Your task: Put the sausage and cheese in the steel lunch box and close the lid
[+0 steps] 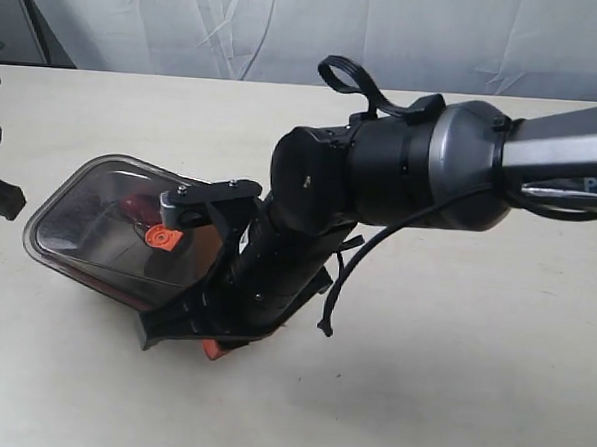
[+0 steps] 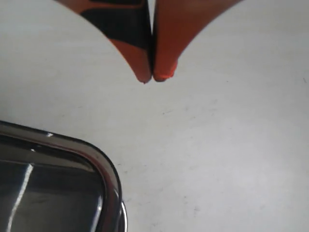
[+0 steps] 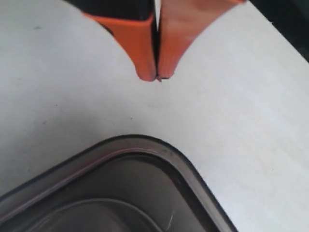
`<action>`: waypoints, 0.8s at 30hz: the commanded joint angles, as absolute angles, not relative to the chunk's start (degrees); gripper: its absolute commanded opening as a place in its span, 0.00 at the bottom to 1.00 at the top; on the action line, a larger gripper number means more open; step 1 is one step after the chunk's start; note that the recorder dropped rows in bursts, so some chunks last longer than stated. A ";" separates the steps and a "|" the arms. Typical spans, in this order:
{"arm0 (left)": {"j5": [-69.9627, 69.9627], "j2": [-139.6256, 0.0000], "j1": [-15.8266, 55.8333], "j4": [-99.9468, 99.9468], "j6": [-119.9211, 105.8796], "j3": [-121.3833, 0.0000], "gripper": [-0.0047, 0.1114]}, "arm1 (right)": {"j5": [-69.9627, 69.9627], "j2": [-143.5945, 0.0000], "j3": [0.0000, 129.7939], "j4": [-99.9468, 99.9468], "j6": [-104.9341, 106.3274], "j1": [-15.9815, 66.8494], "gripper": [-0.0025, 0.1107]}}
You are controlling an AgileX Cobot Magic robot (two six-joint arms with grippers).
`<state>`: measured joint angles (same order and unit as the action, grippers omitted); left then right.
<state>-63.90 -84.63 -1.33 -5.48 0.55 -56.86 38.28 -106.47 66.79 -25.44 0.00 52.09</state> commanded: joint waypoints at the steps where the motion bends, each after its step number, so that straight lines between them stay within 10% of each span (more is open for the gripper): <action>1: -64.32 -87.79 -2.13 -0.97 -2.18 -57.41 0.04 | 37.79 -108.01 67.04 -23.27 -3.06 52.53 0.02; 24: -60.41 -91.47 -2.13 -1.82 -2.18 -57.41 0.04 | 25.16 -111.02 67.04 -18.06 -10.27 53.25 0.02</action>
